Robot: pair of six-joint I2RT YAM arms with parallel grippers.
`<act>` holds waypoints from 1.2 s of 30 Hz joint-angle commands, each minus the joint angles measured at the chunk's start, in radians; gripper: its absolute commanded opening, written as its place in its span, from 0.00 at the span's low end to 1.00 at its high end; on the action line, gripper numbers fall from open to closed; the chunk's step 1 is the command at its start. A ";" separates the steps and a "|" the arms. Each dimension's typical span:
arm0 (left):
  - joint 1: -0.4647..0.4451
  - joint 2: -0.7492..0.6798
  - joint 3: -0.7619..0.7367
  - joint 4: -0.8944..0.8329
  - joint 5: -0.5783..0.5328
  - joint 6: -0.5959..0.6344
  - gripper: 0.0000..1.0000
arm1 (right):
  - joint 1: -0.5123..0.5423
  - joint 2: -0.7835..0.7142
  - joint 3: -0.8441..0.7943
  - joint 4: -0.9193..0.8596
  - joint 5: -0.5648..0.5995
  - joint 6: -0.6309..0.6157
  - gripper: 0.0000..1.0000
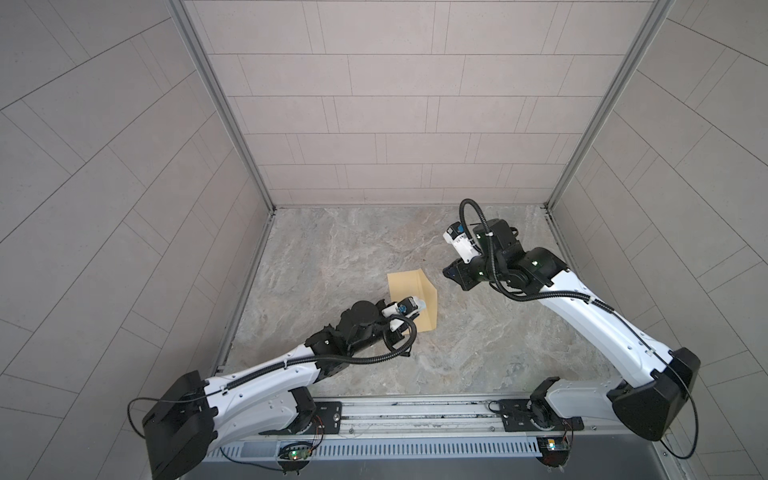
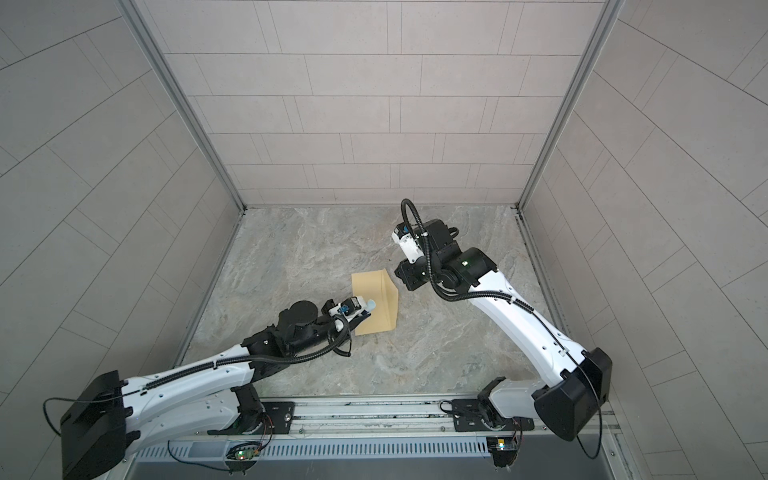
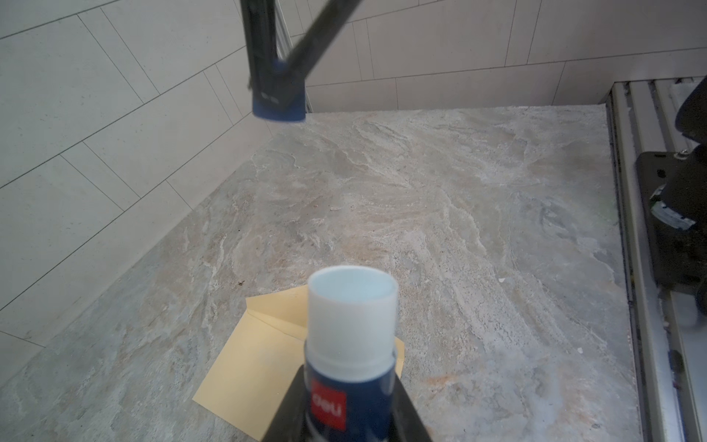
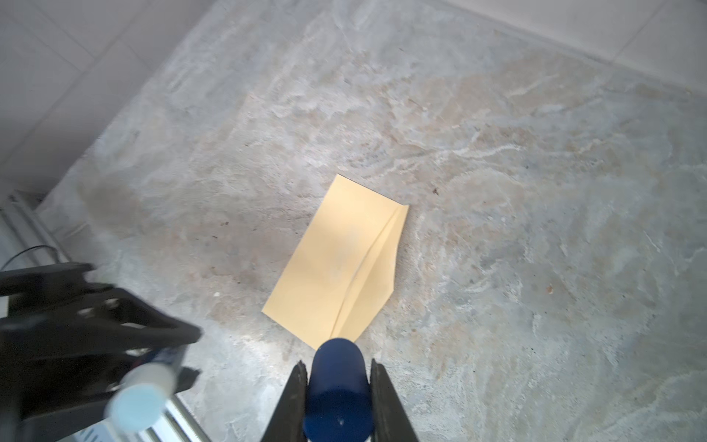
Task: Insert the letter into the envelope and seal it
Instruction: 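Pull the cap off with the right gripper while the left gripper holds the stick, then lower the blue cap onto the table and open the right gripper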
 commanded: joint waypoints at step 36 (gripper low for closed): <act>0.003 -0.151 -0.021 -0.031 -0.044 -0.101 0.00 | -0.210 0.766 0.246 0.074 0.206 0.025 0.11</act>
